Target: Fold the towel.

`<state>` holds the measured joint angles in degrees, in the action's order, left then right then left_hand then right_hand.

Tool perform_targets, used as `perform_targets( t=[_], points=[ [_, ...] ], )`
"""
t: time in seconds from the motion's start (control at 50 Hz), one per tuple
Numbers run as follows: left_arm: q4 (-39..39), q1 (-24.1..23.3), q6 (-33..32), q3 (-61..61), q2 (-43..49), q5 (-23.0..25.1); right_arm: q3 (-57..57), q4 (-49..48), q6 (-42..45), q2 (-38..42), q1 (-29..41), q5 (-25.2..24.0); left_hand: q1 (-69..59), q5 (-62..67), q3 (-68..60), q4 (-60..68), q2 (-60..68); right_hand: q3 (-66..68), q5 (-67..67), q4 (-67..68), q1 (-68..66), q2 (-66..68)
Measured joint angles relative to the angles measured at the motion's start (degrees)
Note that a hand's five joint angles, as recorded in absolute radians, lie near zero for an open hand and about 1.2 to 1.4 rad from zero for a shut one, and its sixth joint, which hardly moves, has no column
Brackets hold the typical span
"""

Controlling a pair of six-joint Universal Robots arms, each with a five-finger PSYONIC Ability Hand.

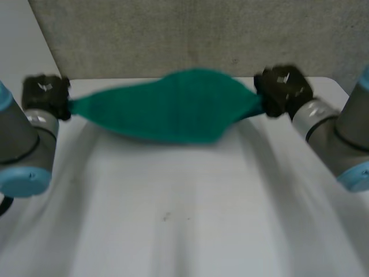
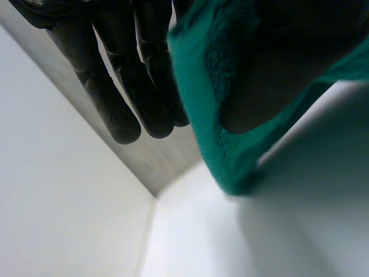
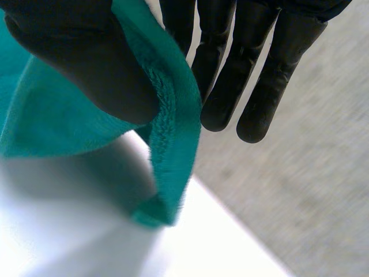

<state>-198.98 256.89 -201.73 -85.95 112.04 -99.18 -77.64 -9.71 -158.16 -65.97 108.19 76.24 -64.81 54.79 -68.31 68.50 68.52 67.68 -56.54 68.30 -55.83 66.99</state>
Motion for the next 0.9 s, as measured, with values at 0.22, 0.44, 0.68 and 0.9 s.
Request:
perform_targets(
  t=[0.22,0.44,0.68,0.9],
  points=[
    [0.59,1.29,-0.77,-10.44,1.61,4.09,-5.04,5.64,9.55,5.59,-0.79,0.37,0.00,0.00,0.00,0.00,0.00,0.01,-0.02,0.00,0.00,0.00],
    [18.99,7.00,-10.29,-16.64,-11.20,5.89,-5.89,34.86,27.61,-6.07,-7.40,5.65,0.00,0.00,0.00,0.00,0.00,0.01,-0.02,0.00,0.05,0.00],
    [24.49,7.48,-17.42,-19.41,-14.03,10.18,-8.62,33.63,32.47,-8.26,-10.29,9.43,0.00,0.00,0.00,0.00,0.00,0.01,-0.02,0.00,0.00,0.00],
    [19.49,3.86,-17.96,-10.57,-0.08,8.70,-2.58,30.19,31.16,5.34,-7.17,12.77,0.03,0.00,0.00,0.00,0.00,0.01,-0.28,0.00,0.00,0.00]
  ],
)
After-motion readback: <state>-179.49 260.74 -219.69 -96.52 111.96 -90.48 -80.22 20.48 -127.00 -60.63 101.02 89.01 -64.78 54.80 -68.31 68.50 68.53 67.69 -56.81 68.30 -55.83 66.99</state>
